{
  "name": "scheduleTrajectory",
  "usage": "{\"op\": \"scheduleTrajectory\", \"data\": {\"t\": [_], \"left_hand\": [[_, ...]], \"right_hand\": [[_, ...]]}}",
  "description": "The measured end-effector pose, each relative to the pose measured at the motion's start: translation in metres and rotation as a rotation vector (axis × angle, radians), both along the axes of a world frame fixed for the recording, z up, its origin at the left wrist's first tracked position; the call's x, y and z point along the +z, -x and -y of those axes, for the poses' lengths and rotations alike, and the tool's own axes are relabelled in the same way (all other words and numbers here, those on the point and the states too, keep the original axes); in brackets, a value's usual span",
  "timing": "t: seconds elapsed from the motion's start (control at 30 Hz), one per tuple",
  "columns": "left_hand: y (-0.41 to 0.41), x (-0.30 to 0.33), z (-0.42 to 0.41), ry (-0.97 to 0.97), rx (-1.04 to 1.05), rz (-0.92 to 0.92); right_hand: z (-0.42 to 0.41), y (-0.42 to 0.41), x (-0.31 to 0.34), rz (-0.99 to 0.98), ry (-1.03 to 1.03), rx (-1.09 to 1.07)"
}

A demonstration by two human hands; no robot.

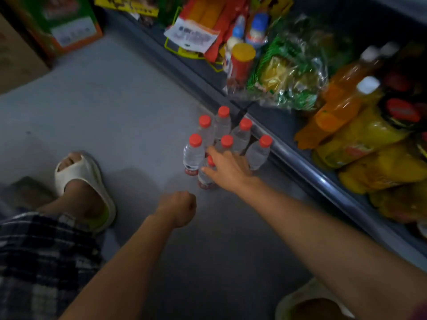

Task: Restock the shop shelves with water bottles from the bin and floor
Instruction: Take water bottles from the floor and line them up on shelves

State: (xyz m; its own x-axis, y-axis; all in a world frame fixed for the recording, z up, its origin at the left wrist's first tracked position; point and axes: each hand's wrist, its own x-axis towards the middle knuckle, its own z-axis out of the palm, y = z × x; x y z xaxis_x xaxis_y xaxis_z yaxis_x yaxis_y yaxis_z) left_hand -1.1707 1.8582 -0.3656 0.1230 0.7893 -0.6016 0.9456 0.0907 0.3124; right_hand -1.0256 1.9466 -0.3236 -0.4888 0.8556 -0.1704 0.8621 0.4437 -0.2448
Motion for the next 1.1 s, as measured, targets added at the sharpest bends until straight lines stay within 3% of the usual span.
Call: {"op": "scheduleTrajectory", "data": {"t": [0.23, 0.5, 0.73, 1.1], "left_hand": [[0.0, -0.025, 0.012, 0.093, -0.022, 0.009], [0.001, -0.004, 0.0, 0.016, 0.002, 0.028], [-0.007, 0.052, -0.009, -0.164, -0.031, 0.051], [-0.043, 0.18, -0.035, -0.515, -0.158, 0.111]], "right_hand": [[-0.001, 0.001, -0.01, -0.06, -0.049, -0.007], [0.004, -0.028, 0.01, -0.139, 0.04, 0.129], [0.007, -0.064, 0.084, -0.191, 0.052, 0.179], [0.022, -0.102, 0.234, -0.293, -0.323, -0.088]]}}
